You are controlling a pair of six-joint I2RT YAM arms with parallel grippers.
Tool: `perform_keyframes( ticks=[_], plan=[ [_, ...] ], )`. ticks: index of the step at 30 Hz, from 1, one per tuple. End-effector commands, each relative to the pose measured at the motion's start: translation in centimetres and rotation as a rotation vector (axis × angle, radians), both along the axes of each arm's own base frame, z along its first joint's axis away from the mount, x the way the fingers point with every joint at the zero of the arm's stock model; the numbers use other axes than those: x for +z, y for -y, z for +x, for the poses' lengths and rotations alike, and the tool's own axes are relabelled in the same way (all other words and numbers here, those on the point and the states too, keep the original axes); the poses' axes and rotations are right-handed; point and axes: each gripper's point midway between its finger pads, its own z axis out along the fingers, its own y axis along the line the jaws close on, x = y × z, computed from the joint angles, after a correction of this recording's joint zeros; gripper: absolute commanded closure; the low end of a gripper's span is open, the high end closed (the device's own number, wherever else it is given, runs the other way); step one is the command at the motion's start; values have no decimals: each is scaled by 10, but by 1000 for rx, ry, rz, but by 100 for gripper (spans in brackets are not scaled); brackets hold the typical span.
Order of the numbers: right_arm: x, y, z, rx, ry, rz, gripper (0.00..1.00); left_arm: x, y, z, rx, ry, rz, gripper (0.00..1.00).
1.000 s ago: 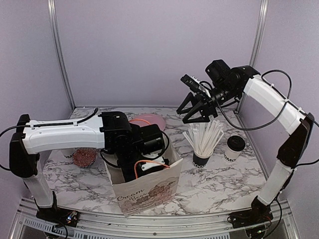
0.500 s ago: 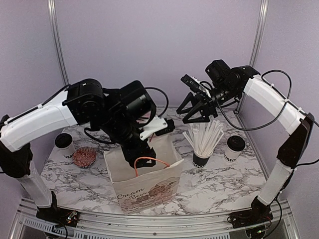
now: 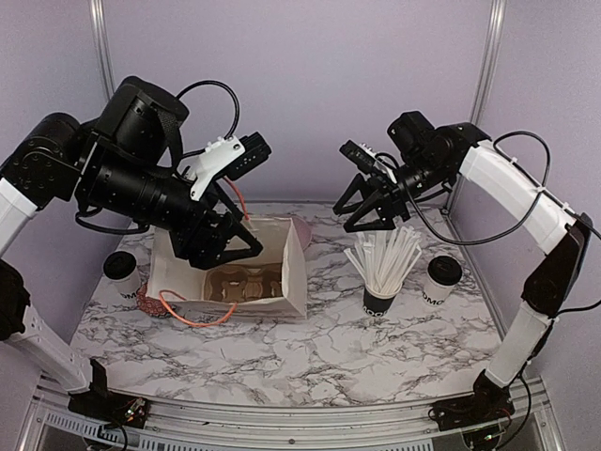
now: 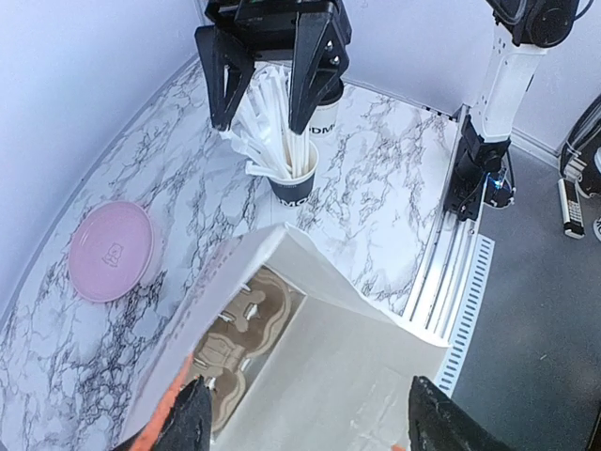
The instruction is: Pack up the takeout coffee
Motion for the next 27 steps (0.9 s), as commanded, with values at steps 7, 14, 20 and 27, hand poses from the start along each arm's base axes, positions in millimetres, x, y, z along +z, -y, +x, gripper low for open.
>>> perform_keyframes(
  ticks=[7,14,20,27],
  plan=[
    [11,-2,2,3,6,22,40,-29,17,19,7,-6,36,27],
    [6,-15,-14,54,-2,24,40,-64,14,45,51,-219,40,38],
    [-6,-28,-24,99,-27,4,40,-76,4,55,77,-349,23,41],
    [-8,-31,-24,111,-40,4,40,-103,3,33,37,-571,23,51]
  ],
)
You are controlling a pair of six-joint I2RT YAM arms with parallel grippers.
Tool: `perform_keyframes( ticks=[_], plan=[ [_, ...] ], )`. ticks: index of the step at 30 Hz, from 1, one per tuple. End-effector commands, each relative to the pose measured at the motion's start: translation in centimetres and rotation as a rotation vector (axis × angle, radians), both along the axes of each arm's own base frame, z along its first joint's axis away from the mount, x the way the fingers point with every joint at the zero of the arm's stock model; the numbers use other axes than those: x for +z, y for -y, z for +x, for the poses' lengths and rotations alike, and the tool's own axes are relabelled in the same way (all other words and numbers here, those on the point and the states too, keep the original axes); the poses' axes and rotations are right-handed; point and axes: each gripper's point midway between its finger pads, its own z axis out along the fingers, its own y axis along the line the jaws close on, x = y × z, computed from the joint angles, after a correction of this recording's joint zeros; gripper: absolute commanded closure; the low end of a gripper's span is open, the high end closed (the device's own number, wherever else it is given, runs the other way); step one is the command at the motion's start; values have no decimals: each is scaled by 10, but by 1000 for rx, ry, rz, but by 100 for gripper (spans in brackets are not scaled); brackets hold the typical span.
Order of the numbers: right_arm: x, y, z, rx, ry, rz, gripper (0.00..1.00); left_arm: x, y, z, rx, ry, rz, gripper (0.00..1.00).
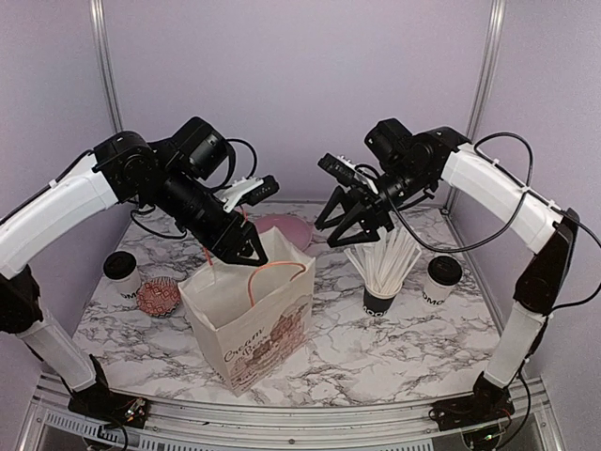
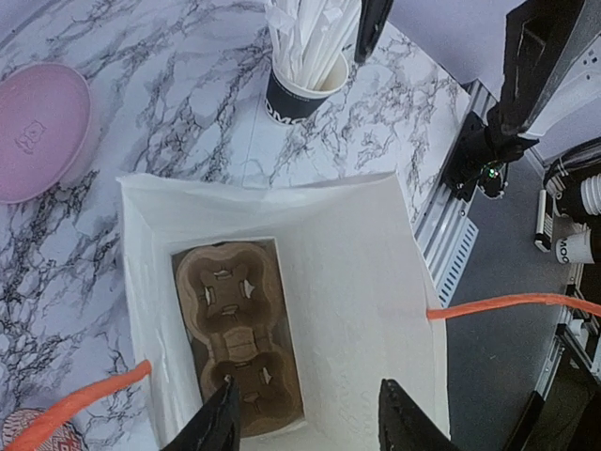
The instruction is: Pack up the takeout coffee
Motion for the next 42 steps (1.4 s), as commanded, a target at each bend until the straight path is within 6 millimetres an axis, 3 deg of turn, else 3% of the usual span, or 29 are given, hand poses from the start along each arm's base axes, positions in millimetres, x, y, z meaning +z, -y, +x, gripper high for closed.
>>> perform_keyframes(
  ticks=[1,5,8,11,13,16,21,25,31,34,37,40,42],
  plan=[
    [4,-2,-2,12,-6,14,40,-4,7,-28,-66,-169,-62,52],
    [3,-1,-2,12,-5,9,40,25,20,-44,-138,-149,-151,51],
    [2,-1,-2,9,-5,5,40,61,26,-53,-171,-86,-226,48],
    [2,-1,-2,8,1,2,40,91,21,-65,-176,-42,-288,45],
    [0,-1,-1,5,3,-1,40,98,12,-67,-152,-19,-297,44],
    [0,-1,1,2,3,-6,40,91,-13,-52,-18,63,-240,40],
    [1,2,4,-16,27,-17,40,90,-78,-23,274,233,-128,30],
    [3,5,8,-35,41,-20,40,73,-105,-17,359,268,-46,25],
    [4,8,14,-60,53,-29,40,16,-88,-13,293,188,109,24],
    [4,10,15,-70,54,-30,40,-2,-77,-15,232,152,144,27],
    [4,12,16,-80,55,-32,40,-17,-79,-3,246,169,209,31],
    [3,12,18,-87,57,-33,40,-24,-81,8,258,179,250,42],
    [4,13,19,-90,57,-33,40,-23,-78,15,250,199,261,56]
  ],
)
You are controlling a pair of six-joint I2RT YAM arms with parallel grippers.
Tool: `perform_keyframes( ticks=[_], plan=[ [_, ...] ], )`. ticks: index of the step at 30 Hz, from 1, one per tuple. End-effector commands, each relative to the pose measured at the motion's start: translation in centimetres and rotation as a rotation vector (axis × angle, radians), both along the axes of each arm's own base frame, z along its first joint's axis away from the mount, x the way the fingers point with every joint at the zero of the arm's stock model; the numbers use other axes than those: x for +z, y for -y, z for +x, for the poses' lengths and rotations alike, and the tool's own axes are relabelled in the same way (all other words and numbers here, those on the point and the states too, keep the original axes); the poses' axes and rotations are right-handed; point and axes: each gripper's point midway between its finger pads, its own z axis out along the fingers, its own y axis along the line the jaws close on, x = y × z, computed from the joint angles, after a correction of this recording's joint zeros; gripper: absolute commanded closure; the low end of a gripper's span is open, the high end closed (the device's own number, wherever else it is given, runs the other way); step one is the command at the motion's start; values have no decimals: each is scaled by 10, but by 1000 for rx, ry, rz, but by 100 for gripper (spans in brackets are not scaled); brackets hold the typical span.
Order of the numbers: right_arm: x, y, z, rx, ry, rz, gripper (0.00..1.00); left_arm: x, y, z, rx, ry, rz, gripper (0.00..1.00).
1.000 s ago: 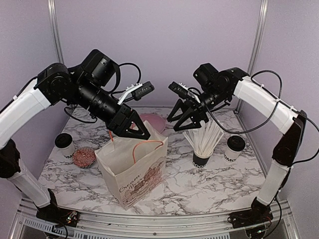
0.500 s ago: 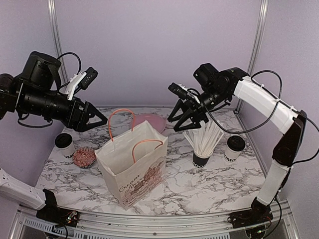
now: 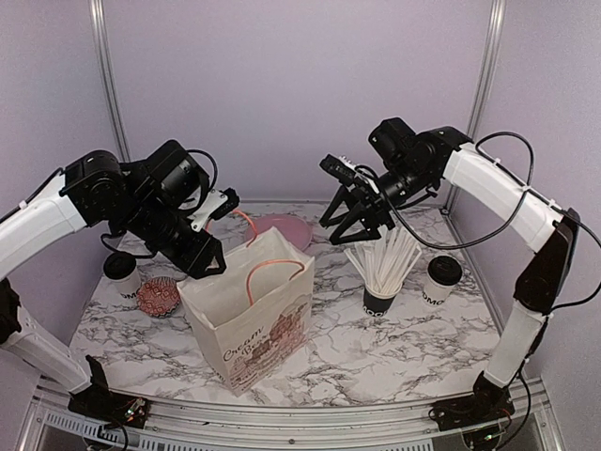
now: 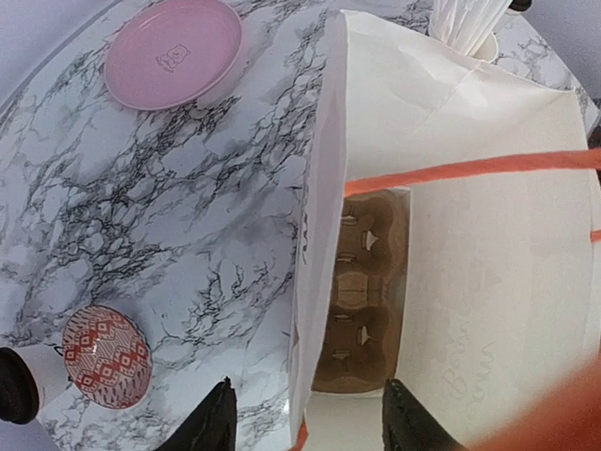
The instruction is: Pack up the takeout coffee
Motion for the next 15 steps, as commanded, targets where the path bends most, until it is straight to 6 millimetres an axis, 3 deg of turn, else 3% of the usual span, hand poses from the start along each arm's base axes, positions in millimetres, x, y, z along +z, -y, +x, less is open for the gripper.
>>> perform_keyframes(
  ticks=[1,3,7,11,15],
  plan=[
    [13,6,2,-25,35,20,40,6,-2,14,-15,52,42,65],
    [13,6,4,-29,36,20,40,9,5,16,-56,58,42,80],
    [10,8,8,-40,32,16,40,16,20,15,-155,81,38,100],
    [9,11,16,-63,32,11,40,35,39,2,-295,212,80,100],
    [4,15,24,-92,32,0,40,27,64,-28,-438,240,121,100]
  ],
)
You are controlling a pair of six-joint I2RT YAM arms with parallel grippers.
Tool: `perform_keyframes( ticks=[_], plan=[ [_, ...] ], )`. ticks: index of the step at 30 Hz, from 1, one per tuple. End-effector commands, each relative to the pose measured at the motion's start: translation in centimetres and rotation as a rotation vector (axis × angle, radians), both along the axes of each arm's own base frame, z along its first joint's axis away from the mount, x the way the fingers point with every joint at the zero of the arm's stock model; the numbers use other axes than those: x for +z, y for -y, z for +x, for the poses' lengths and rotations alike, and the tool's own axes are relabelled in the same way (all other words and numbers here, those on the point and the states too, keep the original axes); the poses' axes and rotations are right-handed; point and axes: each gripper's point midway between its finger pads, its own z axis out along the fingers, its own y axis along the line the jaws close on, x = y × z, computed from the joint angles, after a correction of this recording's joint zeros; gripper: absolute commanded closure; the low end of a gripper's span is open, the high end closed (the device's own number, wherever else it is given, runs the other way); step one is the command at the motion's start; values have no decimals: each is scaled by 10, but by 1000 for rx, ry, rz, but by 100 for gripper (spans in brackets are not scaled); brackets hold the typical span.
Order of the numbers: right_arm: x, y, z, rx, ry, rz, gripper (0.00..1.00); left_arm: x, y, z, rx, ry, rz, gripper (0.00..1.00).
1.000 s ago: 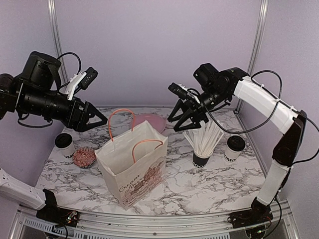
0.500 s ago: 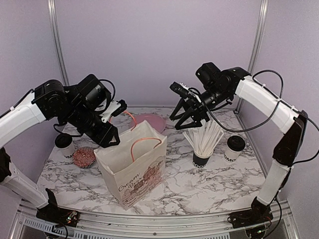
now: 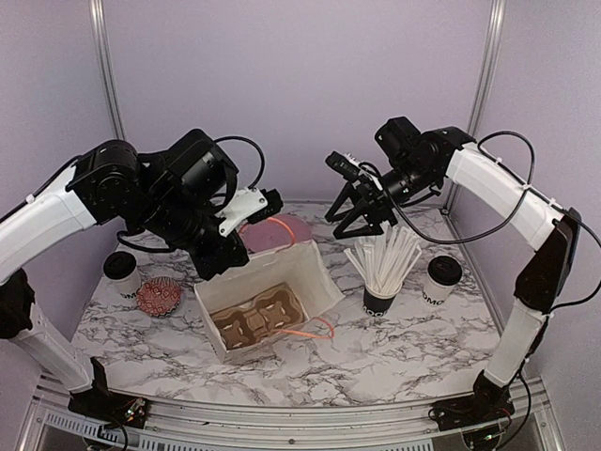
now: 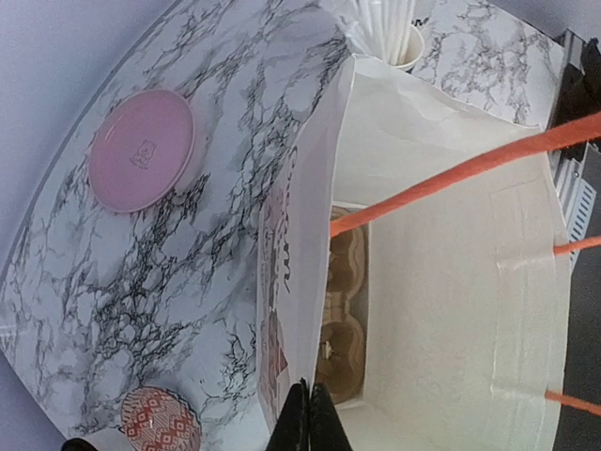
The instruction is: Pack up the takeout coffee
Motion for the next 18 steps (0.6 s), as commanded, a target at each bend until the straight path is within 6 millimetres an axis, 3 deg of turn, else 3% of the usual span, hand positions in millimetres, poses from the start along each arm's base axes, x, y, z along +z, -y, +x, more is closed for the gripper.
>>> perform_keyframes(
  ticks=[1,11,13,18],
  plan=[
    [5,8,10,-48,30,2,40,-2,21,-27,-160,79,73,100],
    [0,16,16,-84,46,-15,40,-22,56,-103,-275,57,96,99],
    [2,16,17,-86,56,-11,40,-22,58,-105,-270,76,101,99],
    [13,20,30,-137,90,-12,40,-10,47,-83,-221,181,119,99]
  ],
)
